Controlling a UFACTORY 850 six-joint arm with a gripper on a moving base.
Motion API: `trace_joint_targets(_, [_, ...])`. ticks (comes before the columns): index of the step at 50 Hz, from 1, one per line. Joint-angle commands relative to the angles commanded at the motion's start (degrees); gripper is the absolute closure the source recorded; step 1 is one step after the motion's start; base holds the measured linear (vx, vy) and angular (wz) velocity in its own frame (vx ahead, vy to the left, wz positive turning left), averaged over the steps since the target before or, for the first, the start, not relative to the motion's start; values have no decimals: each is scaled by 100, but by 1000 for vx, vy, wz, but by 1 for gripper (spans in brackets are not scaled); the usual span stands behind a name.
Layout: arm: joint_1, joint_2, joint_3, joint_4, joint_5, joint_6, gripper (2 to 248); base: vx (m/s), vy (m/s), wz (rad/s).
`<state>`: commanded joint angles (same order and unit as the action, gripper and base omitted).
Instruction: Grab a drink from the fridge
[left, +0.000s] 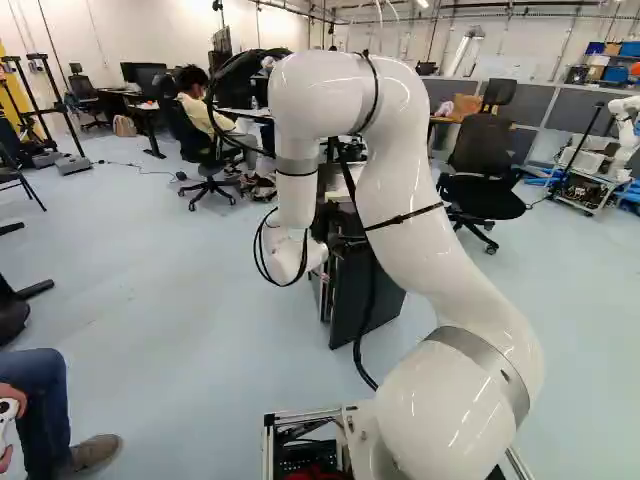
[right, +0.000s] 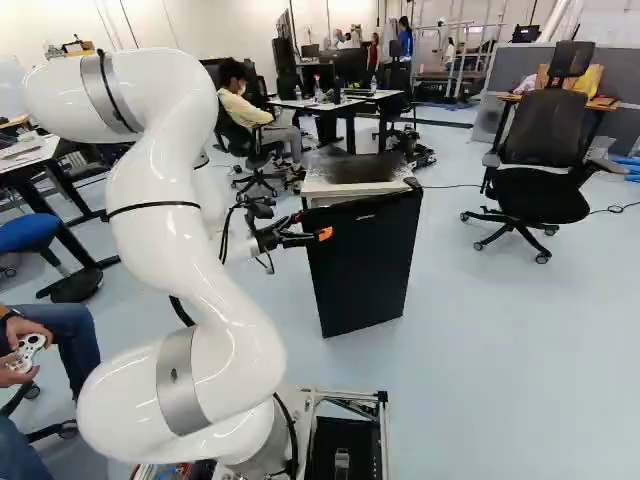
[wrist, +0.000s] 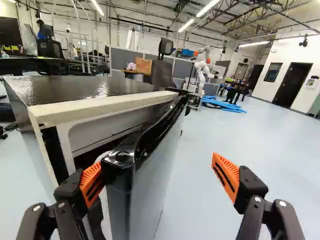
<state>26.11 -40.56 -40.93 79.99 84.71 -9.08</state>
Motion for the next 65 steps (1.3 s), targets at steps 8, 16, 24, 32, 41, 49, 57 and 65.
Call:
trace_joint_targets(8, [7, 88, 205, 67, 0, 0, 3, 0, 0, 0])
trace_joint_targets(16, [32, 195, 465, 162, 0, 0, 3, 0, 0, 0])
trace_joint_targets(24, [70, 306, 748, 279, 0, 0, 3, 0, 0, 0])
trace_joint_targets(32, [125, 407, 1026, 422, 0, 0, 3, 0, 0, 0])
trace_joint_targets(41, [197, 510, 1343, 607, 0, 0, 3, 0, 0, 0])
trace_joint_targets(49, [271, 586, 1624, 780, 0, 0, 3, 0, 0, 0])
trace_joint_targets(57, [356, 644, 1907, 955, 0, 0, 3, 0, 0, 0])
trace_joint_targets(65, [456, 677, 2192, 1131, 0, 0, 3, 0, 0, 0])
